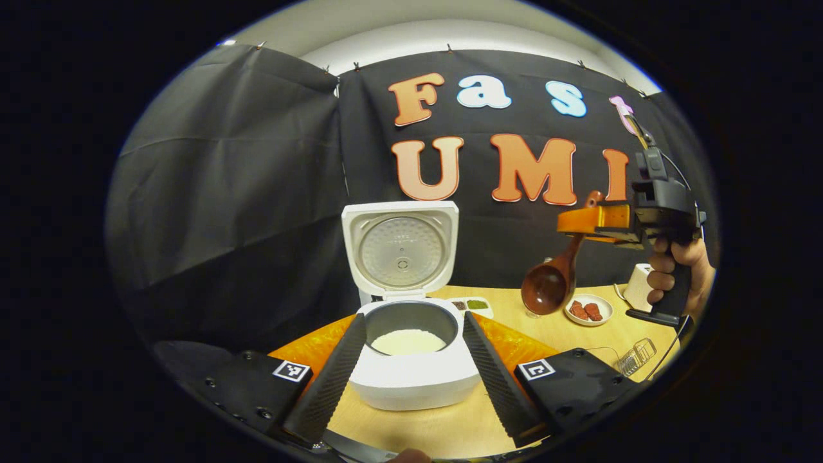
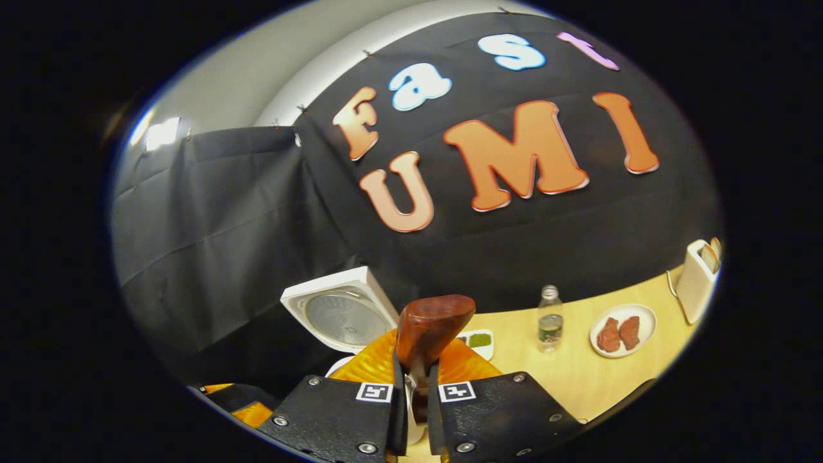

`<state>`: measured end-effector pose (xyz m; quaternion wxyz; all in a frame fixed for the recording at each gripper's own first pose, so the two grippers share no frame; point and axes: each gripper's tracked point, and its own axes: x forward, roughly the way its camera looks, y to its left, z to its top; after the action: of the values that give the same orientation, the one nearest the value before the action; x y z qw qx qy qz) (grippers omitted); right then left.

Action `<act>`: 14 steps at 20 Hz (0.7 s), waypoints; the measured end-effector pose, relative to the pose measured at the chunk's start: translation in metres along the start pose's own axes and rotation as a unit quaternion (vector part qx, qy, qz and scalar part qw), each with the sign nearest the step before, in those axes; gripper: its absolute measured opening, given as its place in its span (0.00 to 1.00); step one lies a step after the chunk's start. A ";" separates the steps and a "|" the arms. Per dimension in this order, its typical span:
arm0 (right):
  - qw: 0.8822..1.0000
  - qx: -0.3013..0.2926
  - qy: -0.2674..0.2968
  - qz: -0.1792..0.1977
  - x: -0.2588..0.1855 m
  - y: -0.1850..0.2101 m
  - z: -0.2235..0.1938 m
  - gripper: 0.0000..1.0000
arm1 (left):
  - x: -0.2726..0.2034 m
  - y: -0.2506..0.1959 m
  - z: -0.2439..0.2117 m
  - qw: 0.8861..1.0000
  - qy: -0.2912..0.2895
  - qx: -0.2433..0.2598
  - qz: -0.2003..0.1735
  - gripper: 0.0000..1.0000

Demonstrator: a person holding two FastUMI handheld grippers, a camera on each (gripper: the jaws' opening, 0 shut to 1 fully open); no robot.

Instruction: Close the left gripper, press the button to open the rice cooker; take a wooden spoon from the chopstick holder with the right hand, scoop a spoonful of rice and pour it into the rice cooker, then put the wooden spoon back into the chopstick holder.

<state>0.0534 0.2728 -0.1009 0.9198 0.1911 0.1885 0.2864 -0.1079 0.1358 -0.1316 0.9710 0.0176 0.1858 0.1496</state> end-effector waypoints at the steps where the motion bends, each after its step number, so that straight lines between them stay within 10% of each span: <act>1: 1.000 0.013 0.001 -0.017 -0.012 -0.023 0.000 0.12 | 0.000 -0.007 0.000 1.000 0.004 0.003 -0.005 1.00; 14: 0.977 0.111 -0.008 -0.183 -0.132 -0.239 -0.018 0.12 | -0.002 -0.091 0.013 0.999 0.025 0.023 -0.035 1.00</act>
<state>0.0530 0.0160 -0.1945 0.9313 0.2564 0.2432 0.0888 -0.0793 0.0486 -0.1273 0.9700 0.0301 0.2138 0.1112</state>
